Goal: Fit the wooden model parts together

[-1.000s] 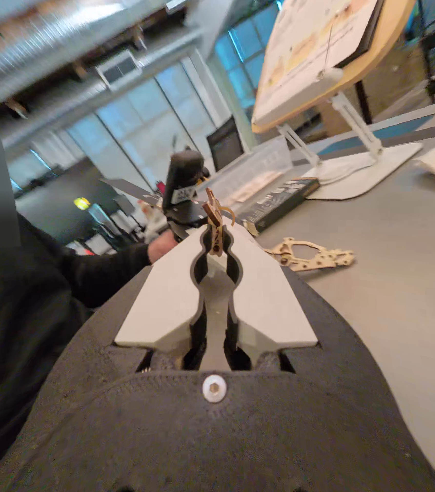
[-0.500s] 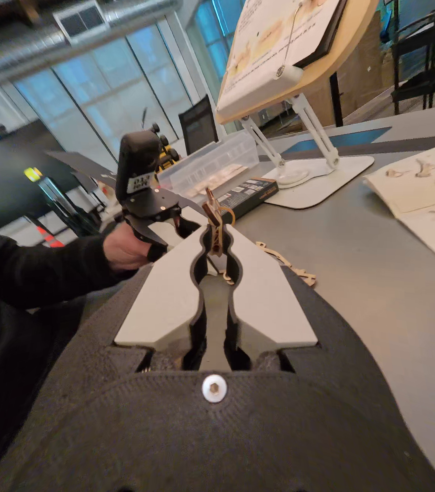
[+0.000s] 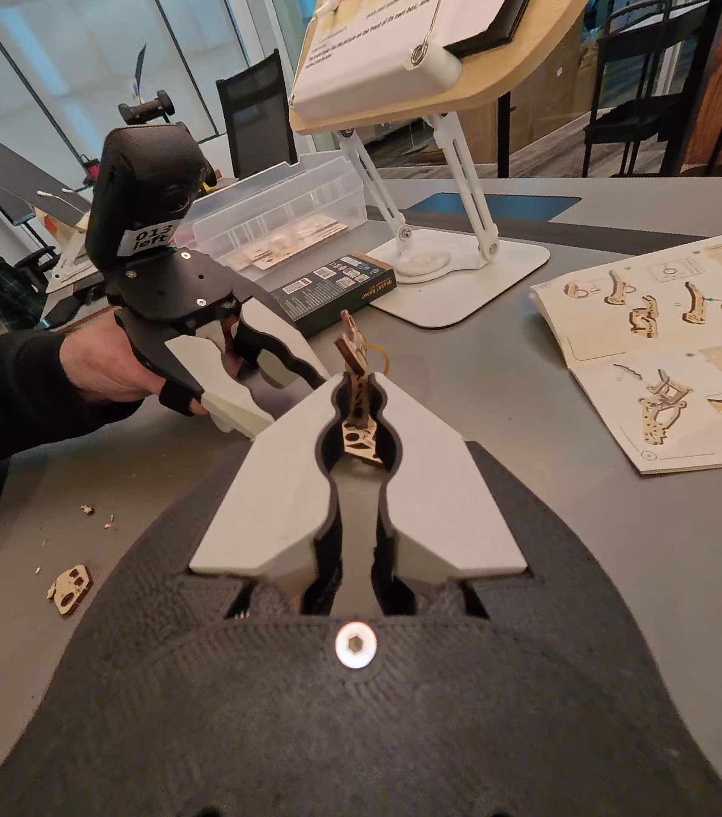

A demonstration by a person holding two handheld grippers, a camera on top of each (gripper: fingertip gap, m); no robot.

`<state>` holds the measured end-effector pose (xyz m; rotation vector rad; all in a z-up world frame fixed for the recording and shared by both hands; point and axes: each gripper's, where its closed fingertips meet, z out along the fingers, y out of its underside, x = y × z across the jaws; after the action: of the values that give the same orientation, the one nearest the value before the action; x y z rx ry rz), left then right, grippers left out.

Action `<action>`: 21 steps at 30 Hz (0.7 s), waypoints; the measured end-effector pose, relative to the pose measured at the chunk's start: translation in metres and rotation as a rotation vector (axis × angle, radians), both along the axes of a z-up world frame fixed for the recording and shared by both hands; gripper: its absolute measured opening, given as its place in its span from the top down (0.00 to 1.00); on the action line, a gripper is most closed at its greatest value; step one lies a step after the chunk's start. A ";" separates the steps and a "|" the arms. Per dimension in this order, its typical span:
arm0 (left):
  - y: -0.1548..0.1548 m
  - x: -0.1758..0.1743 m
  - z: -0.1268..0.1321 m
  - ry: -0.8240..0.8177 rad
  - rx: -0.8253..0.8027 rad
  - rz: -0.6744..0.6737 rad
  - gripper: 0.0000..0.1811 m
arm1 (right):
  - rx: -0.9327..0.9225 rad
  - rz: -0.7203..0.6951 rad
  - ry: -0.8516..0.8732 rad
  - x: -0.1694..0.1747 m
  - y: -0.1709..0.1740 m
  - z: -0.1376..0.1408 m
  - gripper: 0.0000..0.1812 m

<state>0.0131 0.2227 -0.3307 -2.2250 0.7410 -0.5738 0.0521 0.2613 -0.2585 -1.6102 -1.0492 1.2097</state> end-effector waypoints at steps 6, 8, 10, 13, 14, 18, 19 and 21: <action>0.001 -0.006 0.005 0.032 0.020 0.021 0.65 | 0.055 0.059 0.084 0.001 -0.005 0.013 0.98; 0.003 -0.003 0.002 0.023 0.002 0.016 0.65 | 0.086 0.089 0.124 0.002 -0.009 0.019 0.98; 0.006 -0.003 -0.004 0.053 -0.011 0.012 0.65 | 0.100 0.111 0.165 0.005 -0.012 0.025 0.98; 0.012 -0.001 -0.009 0.073 -0.013 0.005 0.68 | 0.104 0.112 0.239 0.014 -0.013 0.034 0.98; 0.013 0.000 -0.011 0.087 -0.017 0.001 0.68 | 0.097 0.108 0.247 0.016 -0.012 0.035 0.98; 0.016 0.009 -0.012 0.107 -0.011 -0.038 0.76 | 0.096 0.106 0.258 0.022 -0.008 0.036 0.98; 0.017 0.011 -0.012 0.117 -0.003 -0.044 0.76 | 0.099 0.105 0.259 0.023 -0.008 0.036 0.98; 0.018 0.014 -0.012 0.126 0.005 -0.059 0.76 | 0.107 0.103 0.253 0.023 -0.009 0.036 0.98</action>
<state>0.0272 0.2408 -0.3426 -2.2568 0.8745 -0.4627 0.0751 0.2527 -0.2225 -1.2956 -1.0248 1.3620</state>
